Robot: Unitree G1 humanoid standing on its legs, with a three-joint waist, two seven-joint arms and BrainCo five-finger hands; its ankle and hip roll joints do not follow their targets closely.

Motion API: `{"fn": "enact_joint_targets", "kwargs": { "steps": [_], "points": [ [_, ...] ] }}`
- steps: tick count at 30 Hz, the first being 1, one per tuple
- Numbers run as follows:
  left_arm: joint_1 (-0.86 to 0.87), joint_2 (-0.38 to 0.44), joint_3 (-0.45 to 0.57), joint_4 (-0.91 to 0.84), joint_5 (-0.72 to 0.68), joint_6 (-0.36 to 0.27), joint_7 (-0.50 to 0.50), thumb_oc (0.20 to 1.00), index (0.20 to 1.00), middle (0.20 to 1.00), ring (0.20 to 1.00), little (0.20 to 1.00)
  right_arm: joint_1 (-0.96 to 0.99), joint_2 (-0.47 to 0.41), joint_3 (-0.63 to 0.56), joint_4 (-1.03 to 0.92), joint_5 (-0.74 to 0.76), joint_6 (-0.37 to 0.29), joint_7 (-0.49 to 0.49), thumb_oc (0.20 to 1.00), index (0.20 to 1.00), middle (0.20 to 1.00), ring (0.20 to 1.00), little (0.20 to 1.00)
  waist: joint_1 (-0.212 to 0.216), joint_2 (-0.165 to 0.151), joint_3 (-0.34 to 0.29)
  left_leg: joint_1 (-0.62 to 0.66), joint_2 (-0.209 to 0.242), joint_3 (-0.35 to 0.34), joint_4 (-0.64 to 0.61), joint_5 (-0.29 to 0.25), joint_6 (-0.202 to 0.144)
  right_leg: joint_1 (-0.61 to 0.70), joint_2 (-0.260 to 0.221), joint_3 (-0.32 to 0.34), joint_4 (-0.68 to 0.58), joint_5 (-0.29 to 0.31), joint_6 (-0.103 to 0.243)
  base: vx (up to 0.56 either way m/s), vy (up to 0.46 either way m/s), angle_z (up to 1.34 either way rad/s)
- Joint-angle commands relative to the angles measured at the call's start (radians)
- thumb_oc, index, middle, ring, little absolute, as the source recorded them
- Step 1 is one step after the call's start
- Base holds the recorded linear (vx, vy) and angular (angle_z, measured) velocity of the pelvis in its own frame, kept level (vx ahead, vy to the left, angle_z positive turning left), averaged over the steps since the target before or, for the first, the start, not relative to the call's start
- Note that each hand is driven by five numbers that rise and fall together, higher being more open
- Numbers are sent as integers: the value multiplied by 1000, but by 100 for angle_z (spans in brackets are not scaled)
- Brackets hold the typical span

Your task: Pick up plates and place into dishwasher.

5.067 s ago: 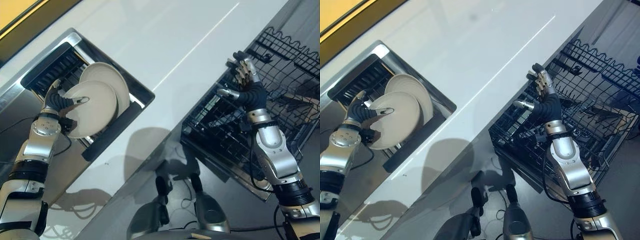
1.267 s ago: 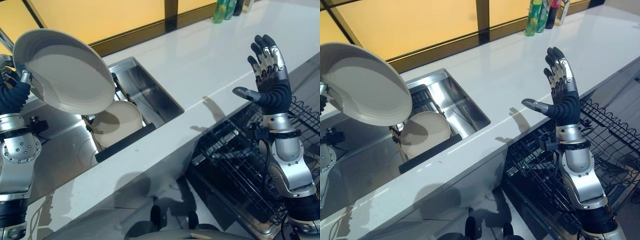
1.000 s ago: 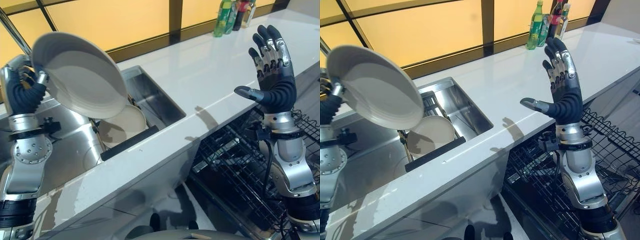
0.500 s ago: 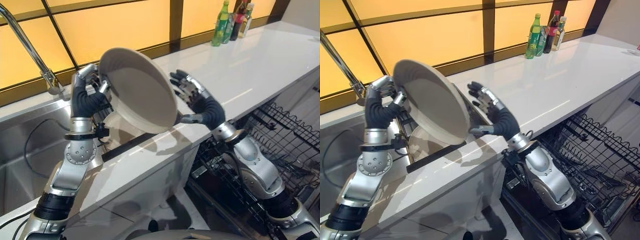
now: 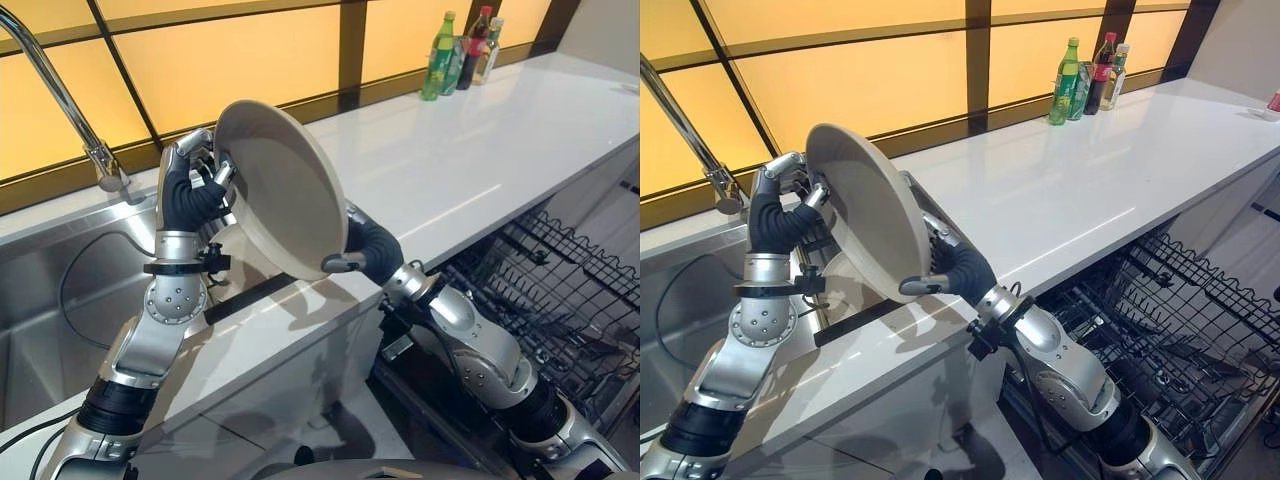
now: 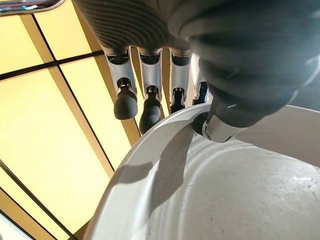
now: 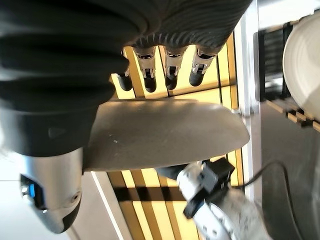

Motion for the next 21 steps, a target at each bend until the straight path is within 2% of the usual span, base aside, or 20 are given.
{"fn": "enact_joint_targets", "kwargs": {
  "steps": [1,7,12,21],
  "points": [
    [-124,-14,-95,-10,31,-51,-12,200,200,200,200,200,-113,65,25,26,30,-13,-57,1000,1000,1000,1000,1000,43,-32,-48,44,20,-30,2,-57,-10,-30,-76,-43,3,60,67,0,0,0],
    [-123,-25,-98,-8,-19,-36,-19,200,200,200,200,200,-144,104,42,48,18,-18,-118,1000,1000,1000,1000,1000,53,-30,-51,45,21,-36,2,-56,-10,-30,-75,-45,3,61,65,0,0,0],
    [-121,-56,-114,9,31,-30,-14,200,200,200,200,200,-180,136,34,84,-81,-14,-199,1000,1000,1000,1000,1000,61,-29,-51,48,20,-39,2,-57,-8,-26,-77,-48,3,60,63,0,0,0],
    [-30,-31,-39,4,64,-30,21,200,200,200,200,200,-118,69,-60,61,-162,24,-237,1000,1000,1000,1000,1000,56,-27,-47,53,20,-36,2,-62,-4,-24,-76,-39,3,63,62,0,0,0]
  ]
}}
